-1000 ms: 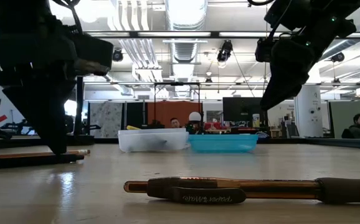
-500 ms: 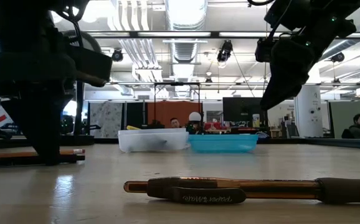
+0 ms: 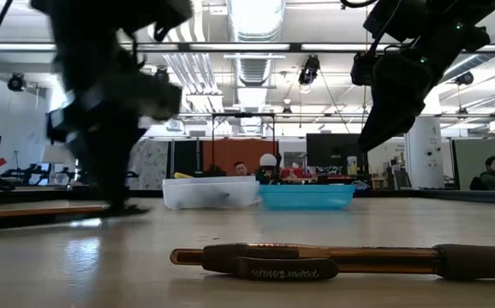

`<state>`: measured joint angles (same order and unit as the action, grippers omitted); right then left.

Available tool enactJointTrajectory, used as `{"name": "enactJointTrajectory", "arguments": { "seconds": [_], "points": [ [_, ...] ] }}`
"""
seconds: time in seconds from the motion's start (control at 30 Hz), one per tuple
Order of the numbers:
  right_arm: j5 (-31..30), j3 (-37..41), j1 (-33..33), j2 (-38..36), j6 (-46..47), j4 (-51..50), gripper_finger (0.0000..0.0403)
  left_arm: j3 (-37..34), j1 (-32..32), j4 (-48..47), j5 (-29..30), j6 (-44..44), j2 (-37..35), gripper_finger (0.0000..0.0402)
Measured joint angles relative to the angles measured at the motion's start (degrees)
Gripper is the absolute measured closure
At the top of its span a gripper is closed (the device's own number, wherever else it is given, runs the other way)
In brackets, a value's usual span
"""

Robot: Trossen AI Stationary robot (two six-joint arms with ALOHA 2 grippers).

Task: Pick & place school supplies into a supply box
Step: Put the black pen into the supply box

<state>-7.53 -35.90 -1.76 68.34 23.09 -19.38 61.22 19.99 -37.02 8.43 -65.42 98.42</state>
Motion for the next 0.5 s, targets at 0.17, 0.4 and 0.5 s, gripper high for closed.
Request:
{"name": "enactJointTrajectory", "arguments": {
  "seconds": [0.17, 0.4, 0.5],
  "points": [
    [0.0, 0.0, 0.0, 0.0, 0.8, 1.2, 0.0216, 0.4, -7.5, 2.0, 5.1, -3.4, -8.2, 0.0399],
    [-0.8, 0.0, 0.0, -0.1, 1.0, 2.3, 0.0216, 0.5, -20.9, 7.2, 14.1, 3.5, -15.2, 0.0399],
    [-1.5, 0.0, 0.0, -0.1, 1.1, 2.4, 0.0216, 0.4, -27.1, 10.0, 13.2, 7.7, -13.3, 0.0399]
  ]
}}
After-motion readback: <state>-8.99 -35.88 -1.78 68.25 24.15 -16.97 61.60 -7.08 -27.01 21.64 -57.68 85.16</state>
